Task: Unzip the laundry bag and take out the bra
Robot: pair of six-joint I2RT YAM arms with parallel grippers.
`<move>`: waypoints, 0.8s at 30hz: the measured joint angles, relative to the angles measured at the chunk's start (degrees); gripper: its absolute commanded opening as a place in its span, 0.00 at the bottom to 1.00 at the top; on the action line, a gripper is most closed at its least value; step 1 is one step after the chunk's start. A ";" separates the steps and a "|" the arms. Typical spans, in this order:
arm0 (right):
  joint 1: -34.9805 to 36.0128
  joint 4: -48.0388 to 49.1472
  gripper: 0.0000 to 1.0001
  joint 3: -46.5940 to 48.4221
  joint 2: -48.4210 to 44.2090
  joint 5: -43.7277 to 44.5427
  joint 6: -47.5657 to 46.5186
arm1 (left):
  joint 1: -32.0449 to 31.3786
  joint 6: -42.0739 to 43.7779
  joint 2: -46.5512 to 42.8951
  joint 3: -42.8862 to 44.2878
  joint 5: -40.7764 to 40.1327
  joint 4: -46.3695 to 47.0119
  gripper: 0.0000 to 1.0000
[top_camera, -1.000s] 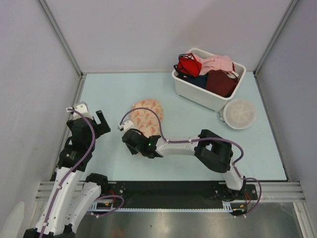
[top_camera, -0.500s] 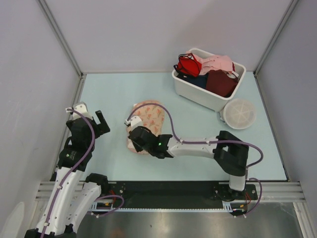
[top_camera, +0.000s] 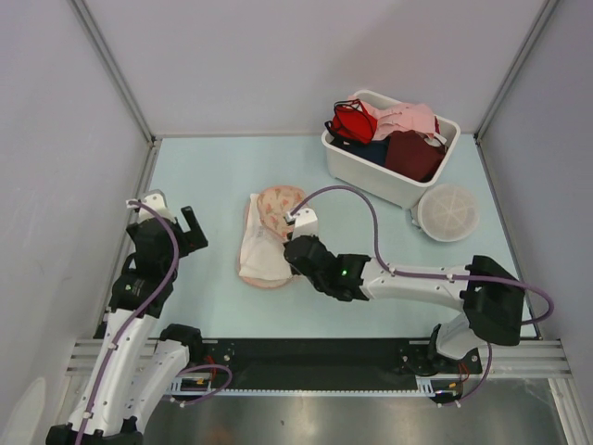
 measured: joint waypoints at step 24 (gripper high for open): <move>-5.20 -28.57 0.37 -16.61 -16.48 13.03 31.98 | 0.04 0.35 0.83 -0.02 2.86 0.04 1.00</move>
